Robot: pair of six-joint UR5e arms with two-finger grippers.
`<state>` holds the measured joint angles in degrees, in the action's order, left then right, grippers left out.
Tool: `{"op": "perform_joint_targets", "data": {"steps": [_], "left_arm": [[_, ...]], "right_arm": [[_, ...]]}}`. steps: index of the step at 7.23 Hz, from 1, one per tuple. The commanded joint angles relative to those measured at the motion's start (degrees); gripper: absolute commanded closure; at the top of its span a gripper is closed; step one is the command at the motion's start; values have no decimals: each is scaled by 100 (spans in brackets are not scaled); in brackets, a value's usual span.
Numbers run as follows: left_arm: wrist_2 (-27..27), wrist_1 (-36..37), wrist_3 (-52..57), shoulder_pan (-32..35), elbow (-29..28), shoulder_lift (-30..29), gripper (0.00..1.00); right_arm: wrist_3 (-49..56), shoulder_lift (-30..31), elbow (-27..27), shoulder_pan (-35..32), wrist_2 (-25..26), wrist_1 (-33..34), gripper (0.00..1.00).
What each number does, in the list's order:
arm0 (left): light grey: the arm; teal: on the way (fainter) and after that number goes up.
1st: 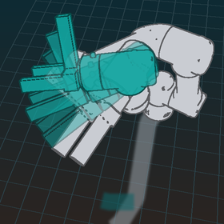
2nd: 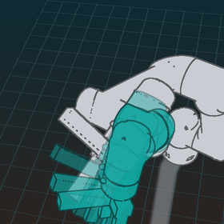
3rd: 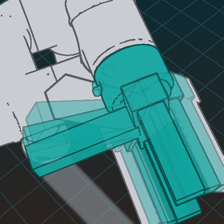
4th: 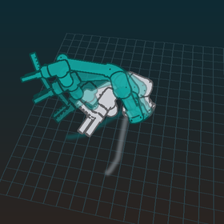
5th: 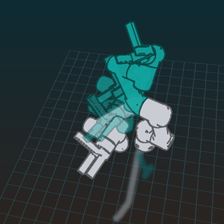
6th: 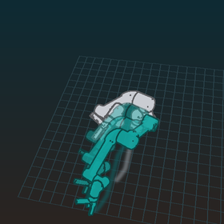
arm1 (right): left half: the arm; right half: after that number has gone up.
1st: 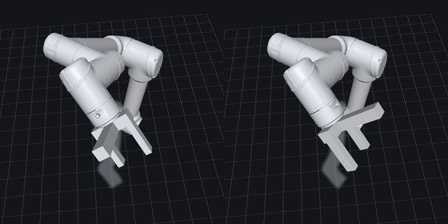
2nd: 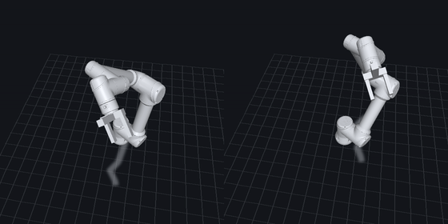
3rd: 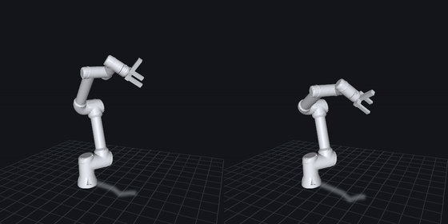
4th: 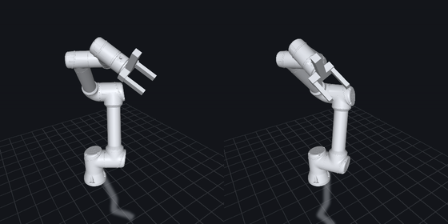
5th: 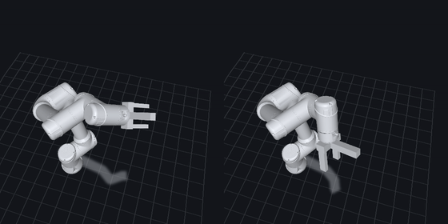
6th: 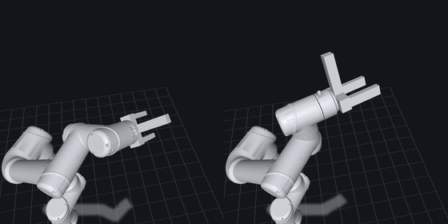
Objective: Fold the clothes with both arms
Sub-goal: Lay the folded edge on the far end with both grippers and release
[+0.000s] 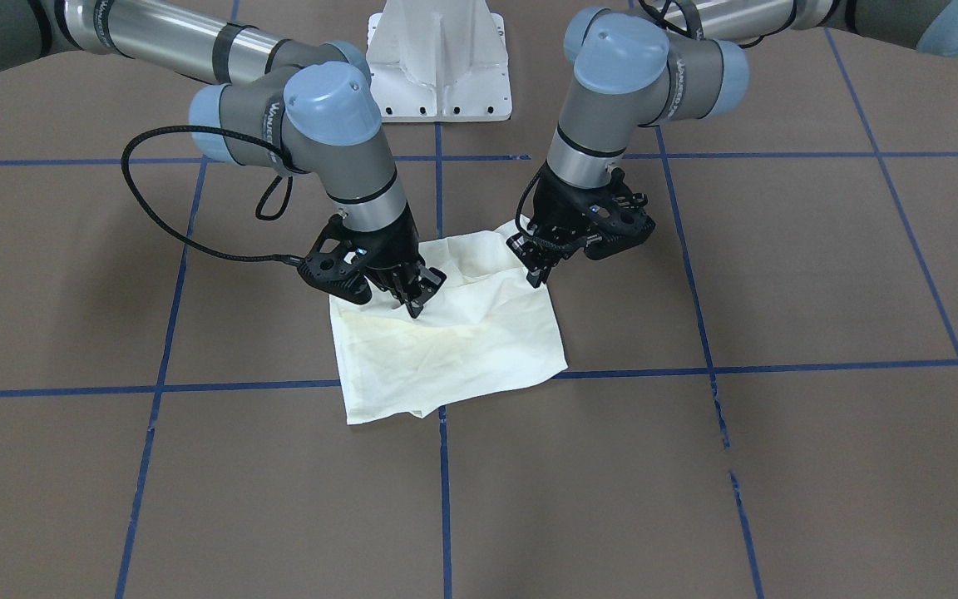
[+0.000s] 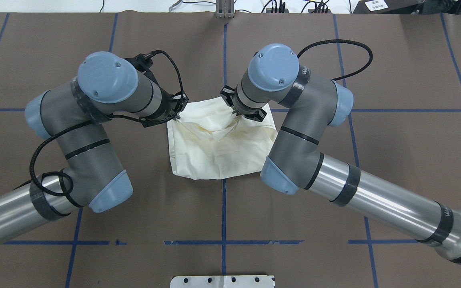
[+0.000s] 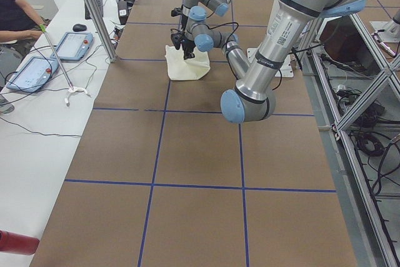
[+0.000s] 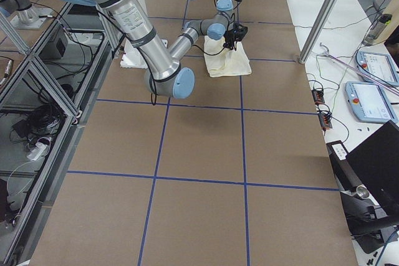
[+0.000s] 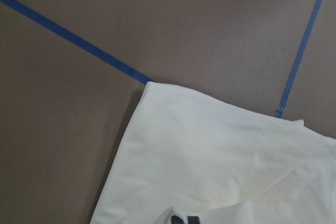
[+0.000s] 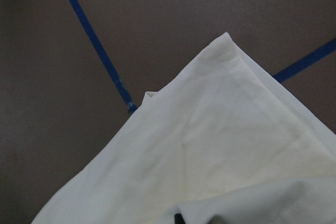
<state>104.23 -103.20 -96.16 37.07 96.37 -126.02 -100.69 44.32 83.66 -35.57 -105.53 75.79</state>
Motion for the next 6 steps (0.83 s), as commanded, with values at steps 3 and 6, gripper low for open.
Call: {"op": "perform_joint_targets", "data": {"steps": [3,6], "left_arm": [[-17,-664,308,248,-952,-231,100],[-43,-719,308,248,-1216,-422,100]], "right_arm": [[146,-547,-1296,-293,-310,-500,100],[129,-617,-1564,-389,-327,-785,100]]}}
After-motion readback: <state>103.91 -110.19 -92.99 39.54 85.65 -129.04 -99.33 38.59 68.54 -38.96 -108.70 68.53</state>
